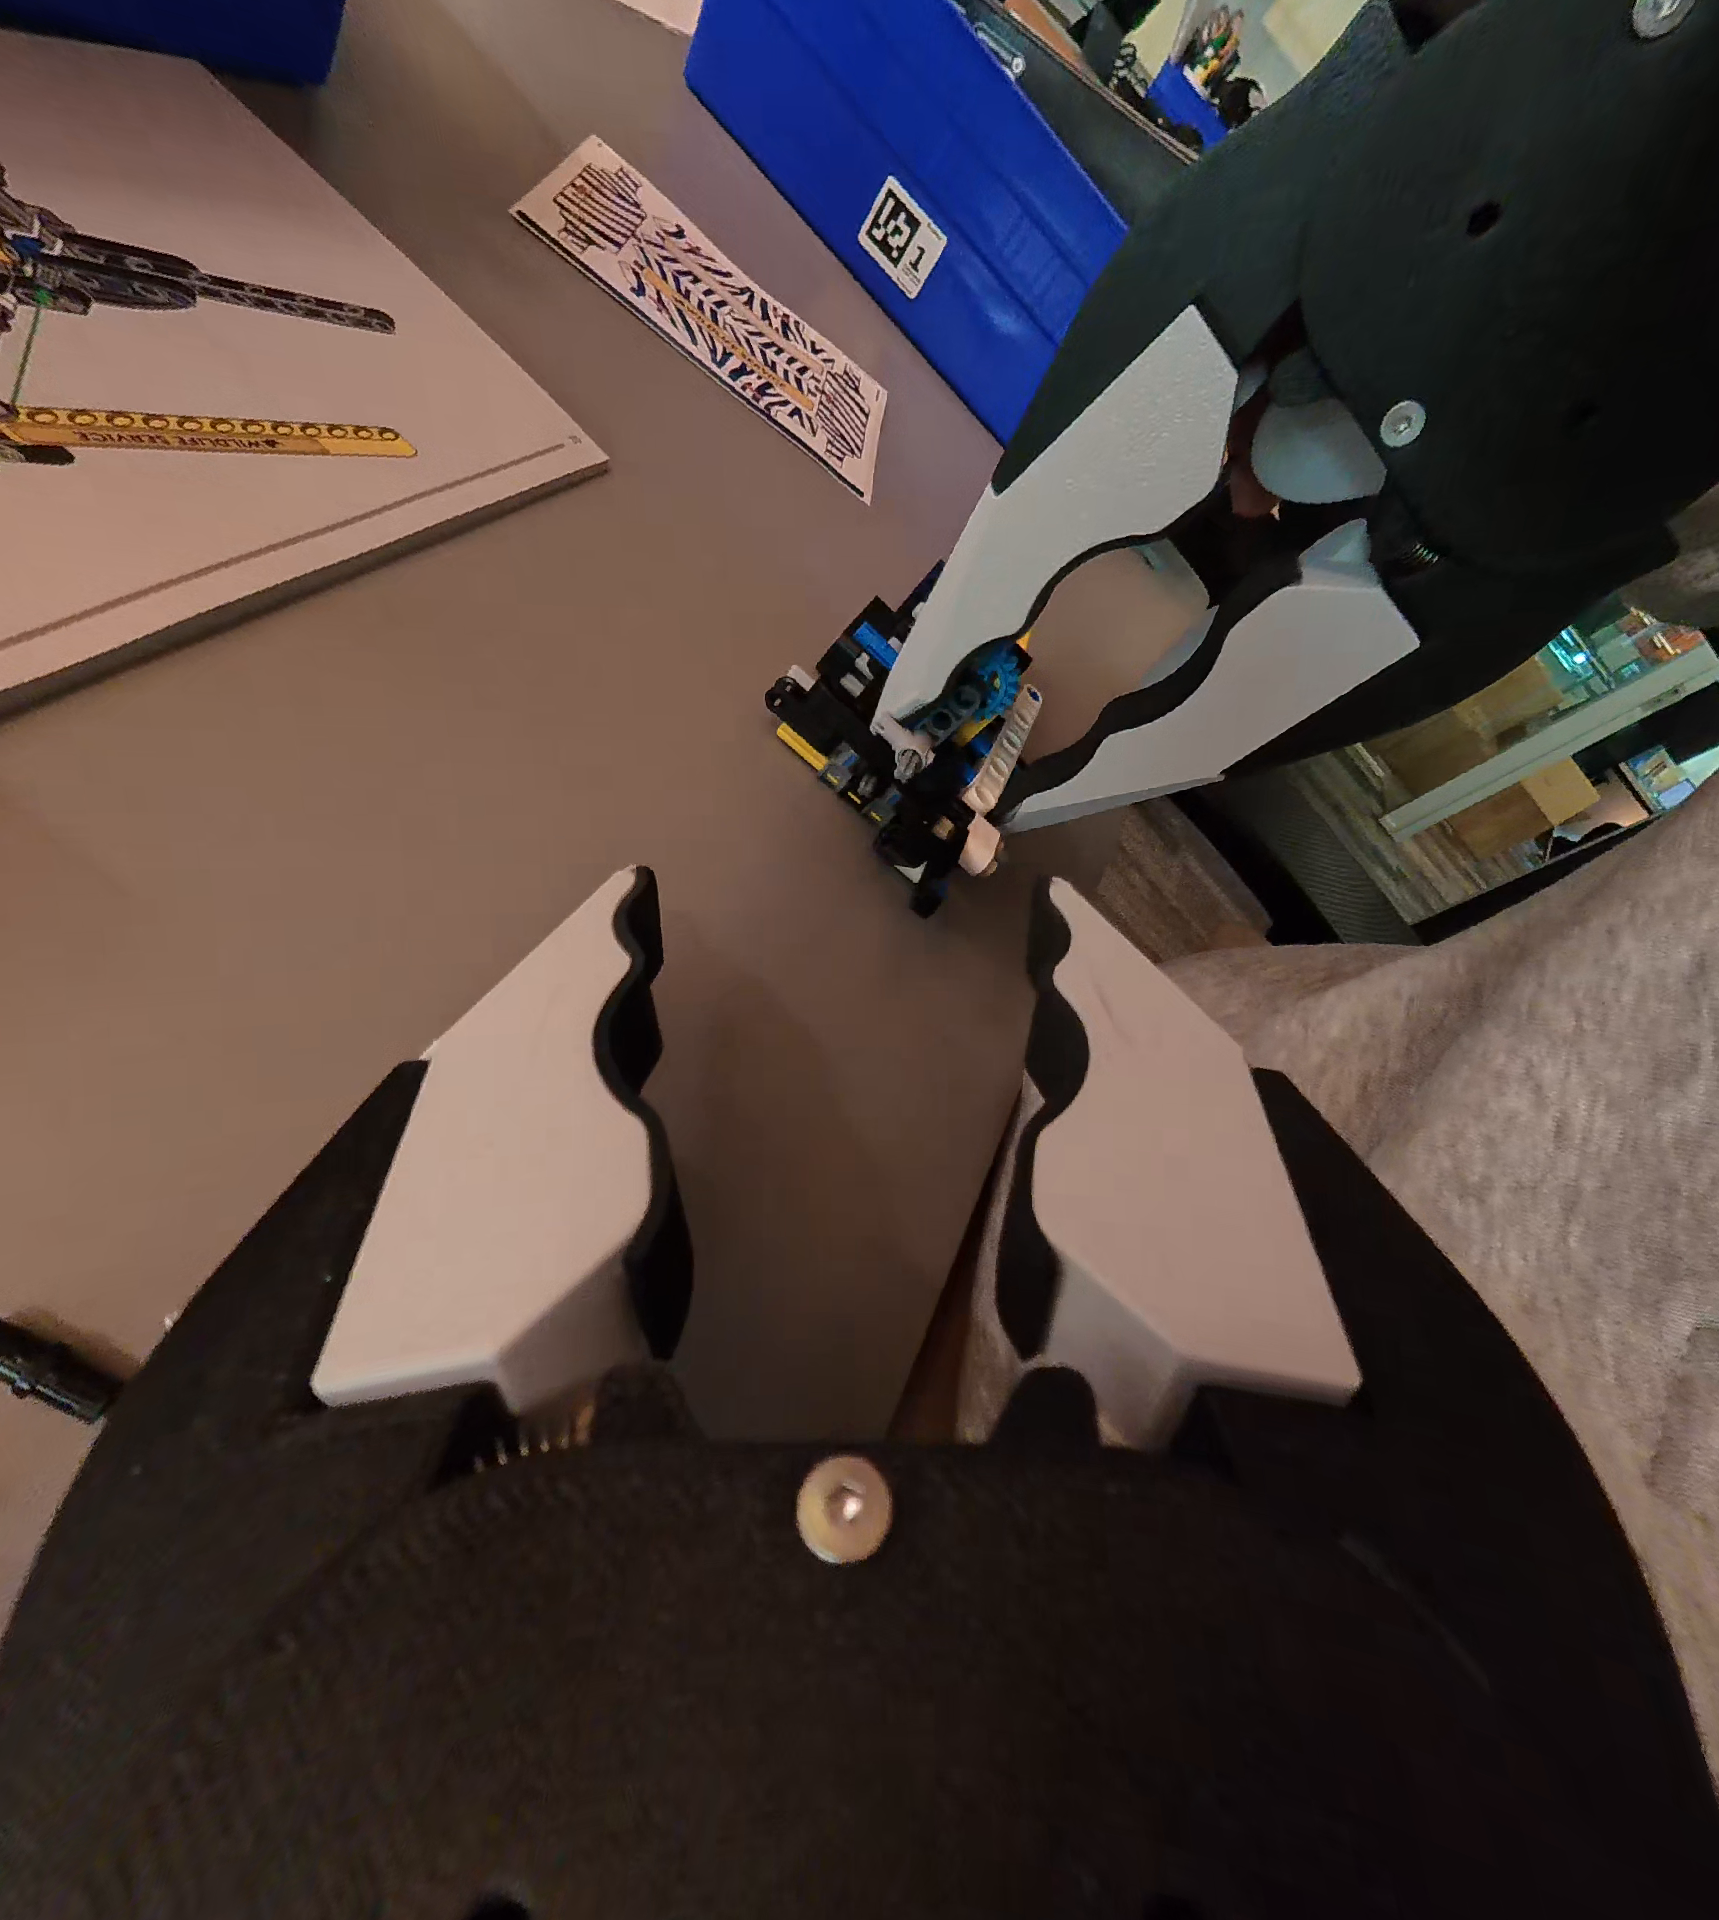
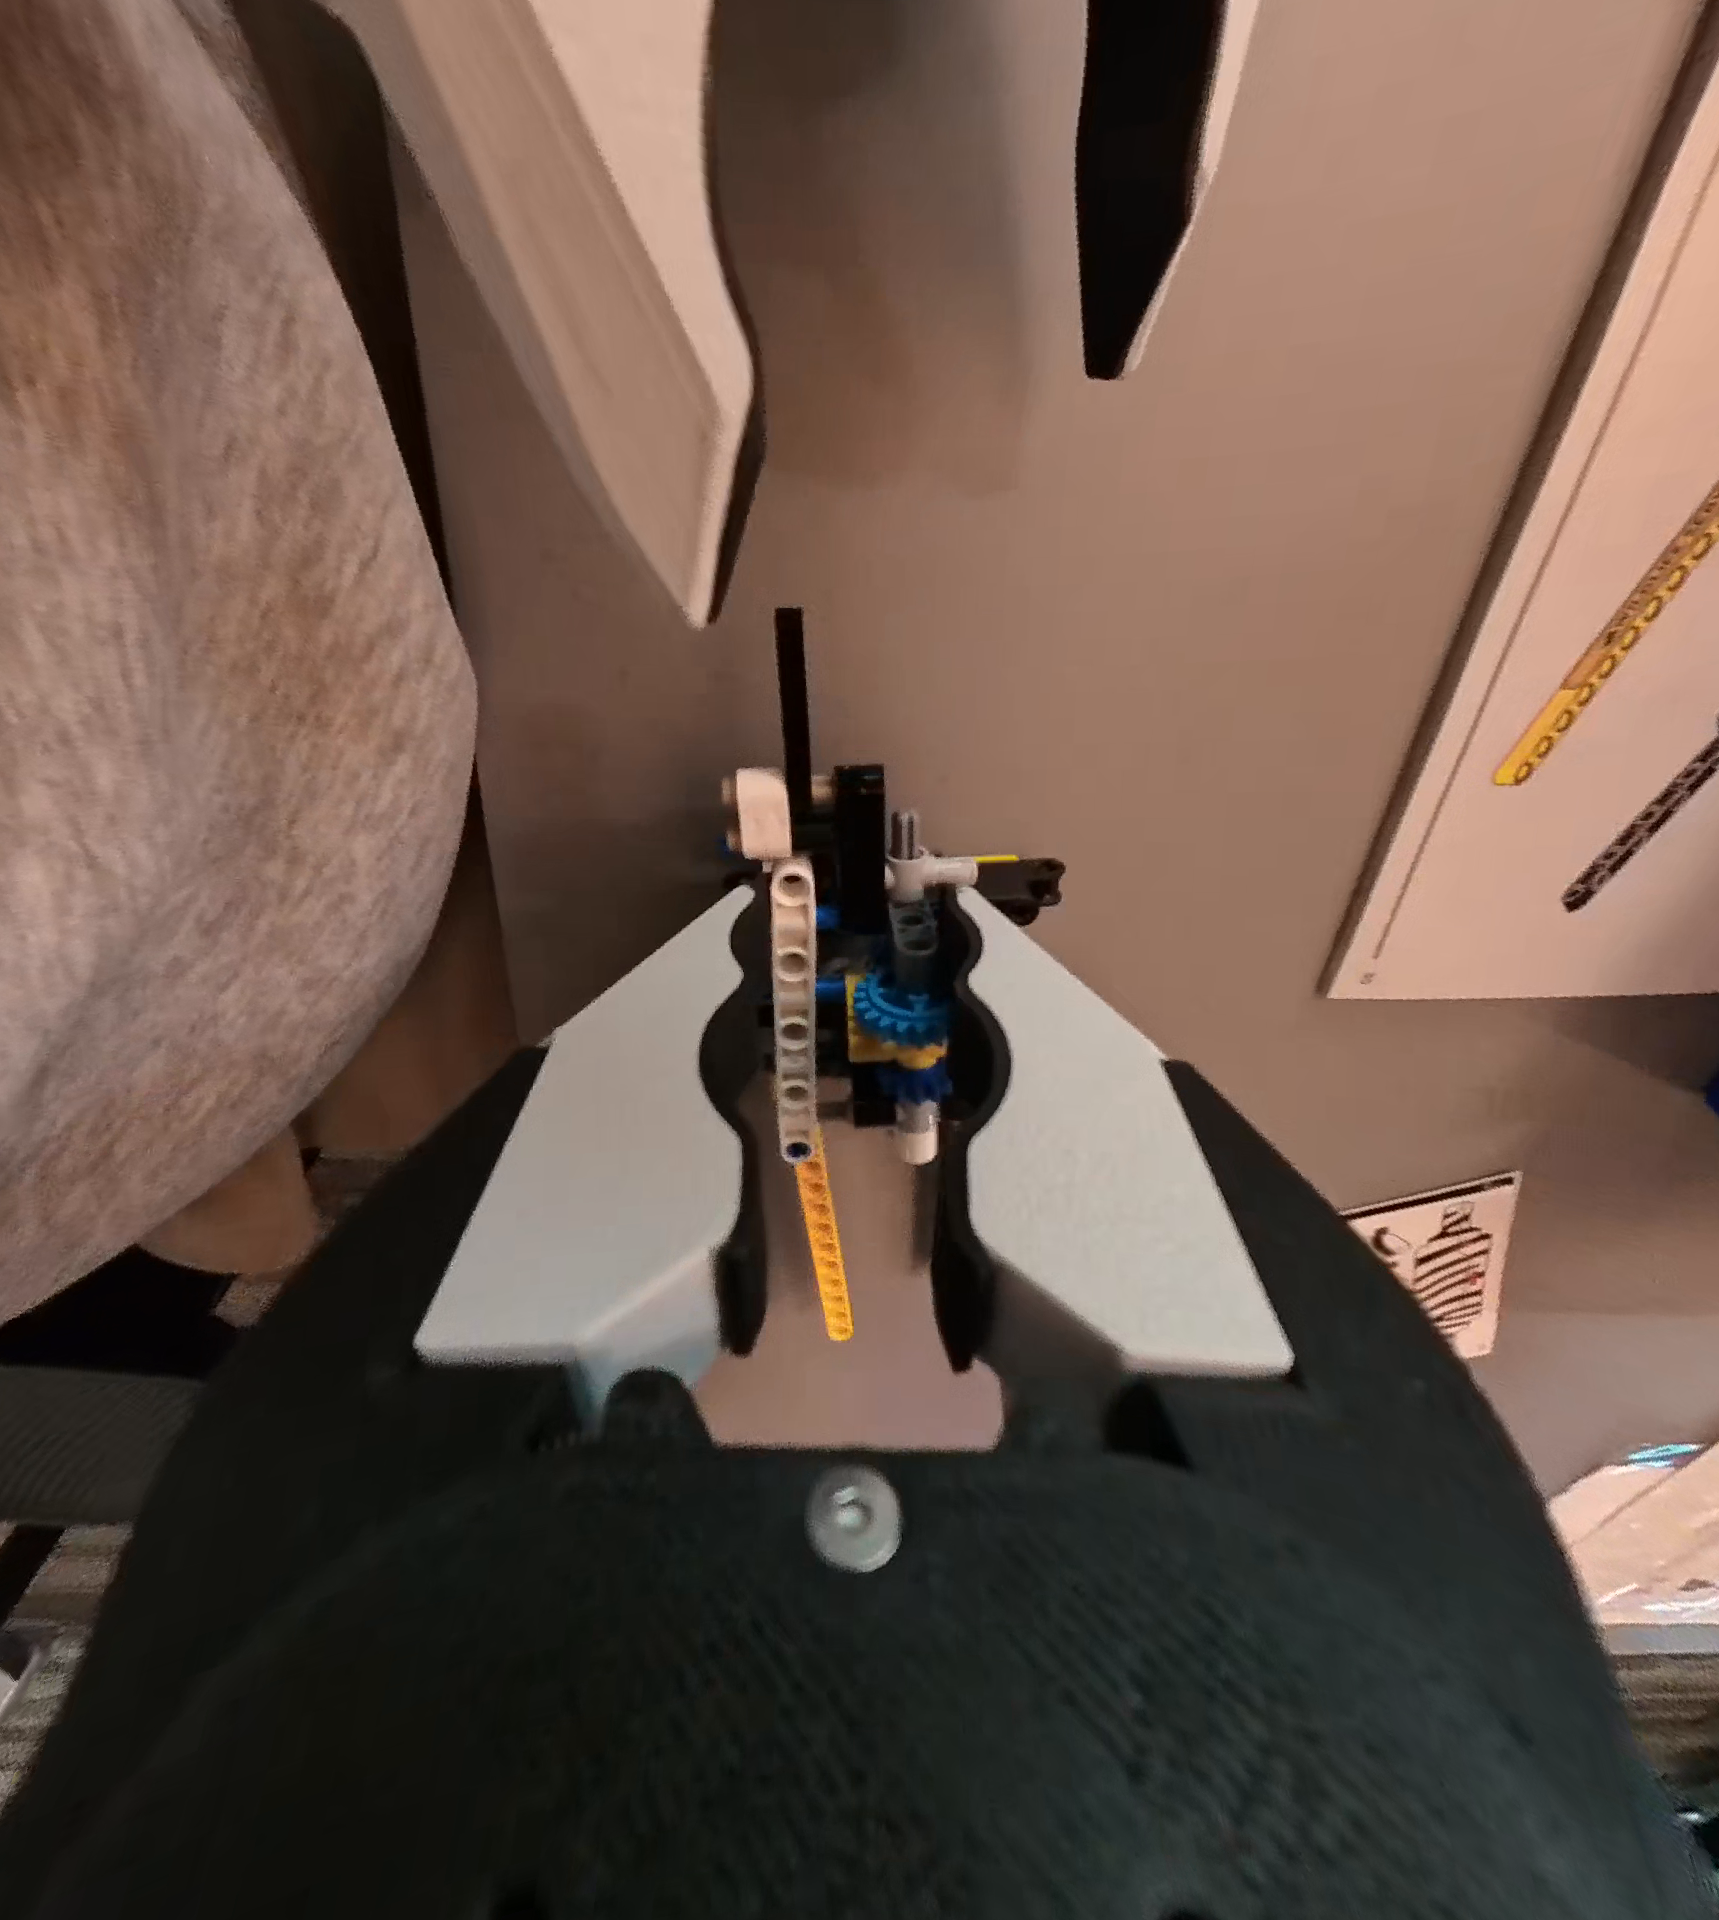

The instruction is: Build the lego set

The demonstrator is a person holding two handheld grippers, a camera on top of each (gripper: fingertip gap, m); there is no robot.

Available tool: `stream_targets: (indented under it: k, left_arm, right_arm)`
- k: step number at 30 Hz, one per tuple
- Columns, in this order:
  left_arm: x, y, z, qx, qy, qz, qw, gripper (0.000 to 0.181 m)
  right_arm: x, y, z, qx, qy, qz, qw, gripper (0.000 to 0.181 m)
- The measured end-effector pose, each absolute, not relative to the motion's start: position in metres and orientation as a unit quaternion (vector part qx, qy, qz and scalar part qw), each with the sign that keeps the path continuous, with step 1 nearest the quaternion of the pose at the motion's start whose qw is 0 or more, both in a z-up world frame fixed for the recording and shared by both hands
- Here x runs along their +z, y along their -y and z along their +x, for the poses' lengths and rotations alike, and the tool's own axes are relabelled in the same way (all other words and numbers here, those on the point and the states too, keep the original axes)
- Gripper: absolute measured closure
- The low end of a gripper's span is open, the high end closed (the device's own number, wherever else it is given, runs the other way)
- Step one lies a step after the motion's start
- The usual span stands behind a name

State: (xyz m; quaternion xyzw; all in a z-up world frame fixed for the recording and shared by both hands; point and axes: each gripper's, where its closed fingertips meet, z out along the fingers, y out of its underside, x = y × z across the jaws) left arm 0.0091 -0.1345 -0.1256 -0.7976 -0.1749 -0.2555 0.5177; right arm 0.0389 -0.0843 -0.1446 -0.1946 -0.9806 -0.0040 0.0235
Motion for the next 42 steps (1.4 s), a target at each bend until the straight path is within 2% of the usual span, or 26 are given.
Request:
stream_targets:
  k: [20, 23, 25, 30, 37, 42]
  left_arm:
    - [-0.13, 0.134, 0.015, -0.25, 0.161, -0.81, 0.506, 0.111]
    - [-0.131, 0.133, 0.017, -0.245, 0.155, -0.814, 0.503, 0.111]
    - [-0.132, 0.133, 0.019, -0.238, 0.148, -0.818, 0.501, 0.111]
    - [-0.13, 0.13, 0.027, -0.207, 0.113, -0.828, 0.509, 0.11]
    - [-0.117, 0.118, 0.045, -0.175, 0.045, -0.821, 0.542, 0.114]
    - [-0.107, 0.099, 0.043, -0.12, 0.0, -0.825, 0.552, 0.113]
  right_arm:
    - [-0.145, 0.085, 0.039, 0.011, 0.98, -0.2, 0.014, 0.153]
    - [-0.145, 0.087, 0.037, 0.021, 0.979, -0.201, 0.024, 0.15]
    - [-0.143, 0.089, 0.039, 0.026, 0.979, -0.202, 0.026, 0.139]
    - [-0.127, 0.095, 0.035, 0.095, 0.966, -0.237, 0.05, 0.124]
    - [-0.091, 0.08, 0.033, 0.296, 0.898, -0.3, 0.126, 0.124]
    - [-0.102, 0.057, 0.049, 0.354, 0.865, -0.328, 0.139, 0.12]
